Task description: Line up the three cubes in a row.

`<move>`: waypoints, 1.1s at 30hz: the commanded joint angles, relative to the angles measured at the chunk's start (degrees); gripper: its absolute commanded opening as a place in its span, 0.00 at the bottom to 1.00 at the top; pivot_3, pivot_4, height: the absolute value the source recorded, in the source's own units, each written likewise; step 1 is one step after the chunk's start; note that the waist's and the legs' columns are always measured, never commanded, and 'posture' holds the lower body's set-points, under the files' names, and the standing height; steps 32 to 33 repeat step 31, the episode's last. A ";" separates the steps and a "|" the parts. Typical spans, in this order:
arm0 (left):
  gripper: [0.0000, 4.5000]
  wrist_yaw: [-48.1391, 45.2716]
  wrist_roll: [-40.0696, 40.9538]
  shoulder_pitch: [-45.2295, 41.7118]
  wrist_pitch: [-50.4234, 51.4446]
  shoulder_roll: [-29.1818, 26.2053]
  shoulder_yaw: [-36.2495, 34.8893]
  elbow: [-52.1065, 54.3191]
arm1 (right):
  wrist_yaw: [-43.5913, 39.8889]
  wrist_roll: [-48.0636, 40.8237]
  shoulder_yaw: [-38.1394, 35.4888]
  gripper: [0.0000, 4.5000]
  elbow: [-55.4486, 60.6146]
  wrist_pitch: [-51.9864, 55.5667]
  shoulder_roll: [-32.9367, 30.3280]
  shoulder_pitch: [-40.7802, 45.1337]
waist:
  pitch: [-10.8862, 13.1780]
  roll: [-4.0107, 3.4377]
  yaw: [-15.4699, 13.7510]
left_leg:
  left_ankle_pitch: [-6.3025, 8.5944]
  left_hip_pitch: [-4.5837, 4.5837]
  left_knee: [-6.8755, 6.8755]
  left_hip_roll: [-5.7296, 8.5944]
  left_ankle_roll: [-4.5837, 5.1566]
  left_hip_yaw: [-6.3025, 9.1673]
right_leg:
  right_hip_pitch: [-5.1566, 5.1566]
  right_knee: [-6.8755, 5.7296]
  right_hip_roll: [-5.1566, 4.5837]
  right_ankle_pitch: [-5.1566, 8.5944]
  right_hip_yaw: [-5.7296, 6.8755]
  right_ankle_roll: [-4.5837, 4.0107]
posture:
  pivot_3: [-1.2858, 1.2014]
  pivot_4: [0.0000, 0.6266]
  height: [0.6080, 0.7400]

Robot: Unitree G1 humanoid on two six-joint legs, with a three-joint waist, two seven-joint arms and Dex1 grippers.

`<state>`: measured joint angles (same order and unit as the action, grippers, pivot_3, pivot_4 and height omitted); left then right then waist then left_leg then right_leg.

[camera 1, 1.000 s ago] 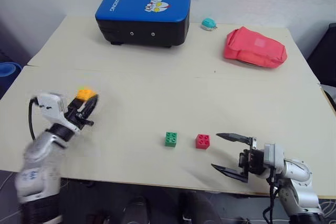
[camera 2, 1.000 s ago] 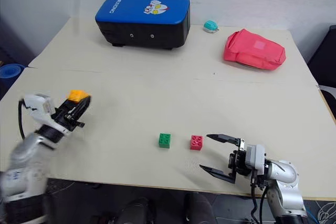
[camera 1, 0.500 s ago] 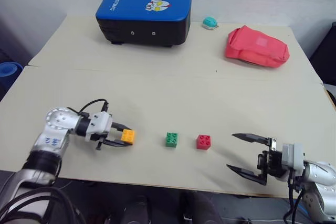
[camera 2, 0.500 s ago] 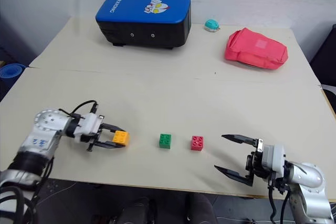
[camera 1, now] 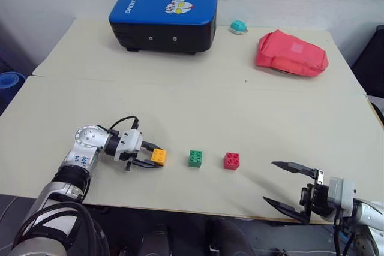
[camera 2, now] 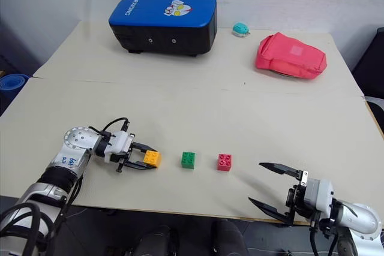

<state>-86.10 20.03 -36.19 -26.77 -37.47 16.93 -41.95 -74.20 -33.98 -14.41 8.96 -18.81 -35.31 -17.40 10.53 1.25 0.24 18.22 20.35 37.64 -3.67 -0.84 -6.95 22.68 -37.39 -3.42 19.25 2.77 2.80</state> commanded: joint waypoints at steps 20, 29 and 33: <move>0.92 -4.83 1.03 3.18 2.15 -8.57 -7.34 1.71 | -5.29 -2.89 -2.42 1.00 -5.92 -6.35 0.12 -0.69 | 0.00 0.01 0.50 | 0.06 -0.03 0.06 -0.05 0.10 0.04 | -0.03 -0.06 0.01 0.02 0.01 -0.03 | 0.52 0.24 1.00; 0.92 8.57 3.22 25.01 14.76 -20.97 -23.13 24.34 | -9.56 -4.05 -4.31 1.00 -10.46 -5.23 -3.09 4.84 | 0.02 0.01 1.48 | 0.13 -0.06 -0.13 -0.06 0.19 0.12 | -0.03 -0.03 -0.13 0.04 0.00 -0.08 | 0.52 0.24 1.00; 0.92 10.97 4.50 27.52 18.72 -21.21 -26.07 28.11 | -10.07 -3.58 -3.30 1.00 -11.35 -4.26 -3.63 7.75 | 0.02 0.01 1.43 | 0.12 -0.11 -0.23 -0.04 0.18 0.12 | -0.03 -0.02 -0.20 0.05 0.00 -0.10 | 0.52 0.24 1.00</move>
